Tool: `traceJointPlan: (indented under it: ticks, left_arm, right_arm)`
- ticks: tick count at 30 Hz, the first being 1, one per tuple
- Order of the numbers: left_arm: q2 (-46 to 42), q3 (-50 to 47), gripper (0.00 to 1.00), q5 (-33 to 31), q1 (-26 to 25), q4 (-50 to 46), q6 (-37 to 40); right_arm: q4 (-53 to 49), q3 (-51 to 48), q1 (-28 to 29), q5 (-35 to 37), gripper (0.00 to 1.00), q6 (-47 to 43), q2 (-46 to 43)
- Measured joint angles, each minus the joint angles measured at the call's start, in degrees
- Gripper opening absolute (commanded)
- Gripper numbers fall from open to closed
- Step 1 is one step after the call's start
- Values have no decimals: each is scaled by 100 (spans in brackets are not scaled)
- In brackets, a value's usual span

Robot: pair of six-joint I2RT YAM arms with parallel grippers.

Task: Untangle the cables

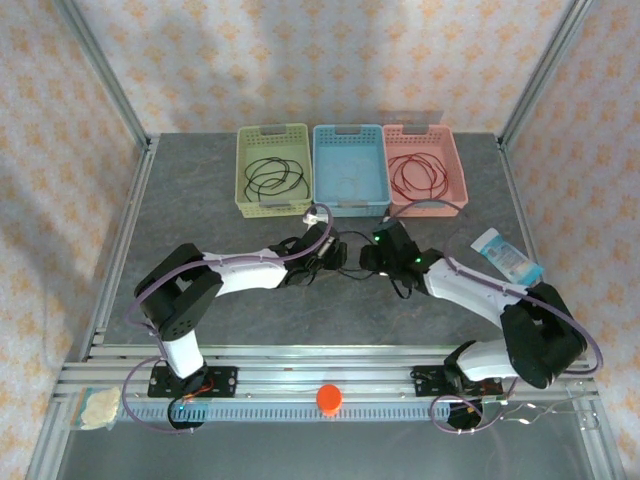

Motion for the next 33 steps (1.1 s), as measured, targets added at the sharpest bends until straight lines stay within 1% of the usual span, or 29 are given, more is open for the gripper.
traceJointPlan:
  ticks: [4, 7, 10, 14, 16, 21, 25, 28, 33]
  left_arm:
    - [-494, -675, 60, 9, 205, 256, -210]
    - [-1045, -1193, 60, 4, 444, 382, -352]
    - [-1475, -1480, 60, 7, 645, 483, -433]
    - [-1773, -1668, 60, 7, 822, 577, -472]
    - [-1836, -1731, 60, 9, 887, 601, -501]
    - [-1904, -1882, 60, 31, 986, 643, -557]
    - [-2076, -2000, 60, 50, 1115, 660, -562]
    - [-2186, -2002, 61, 52, 1156, 678, -560]
    - [-2208, -2002, 62, 160, 1156, 697, -564]
  right_arm:
    - [258, 24, 282, -76, 55, -474, 313]
    - [273, 131, 415, -138, 64, -844, 693]
    - [264, 321, 546, -208, 71, -1156, 1040]
    - [256, 575, 597, -229, 74, -1473, 1331]
    - [260, 693, 597, -232, 73, -1589, 1453]
    - [269, 997, 599, -319, 66, -1786, 1871]
    - [262, 1139, 599, -330, 63, -1847, 2177]
    - [179, 1220, 599, -291, 58, -1888, 2240]
    - [37, 1318, 621, -63, 46, -1906, 2343]
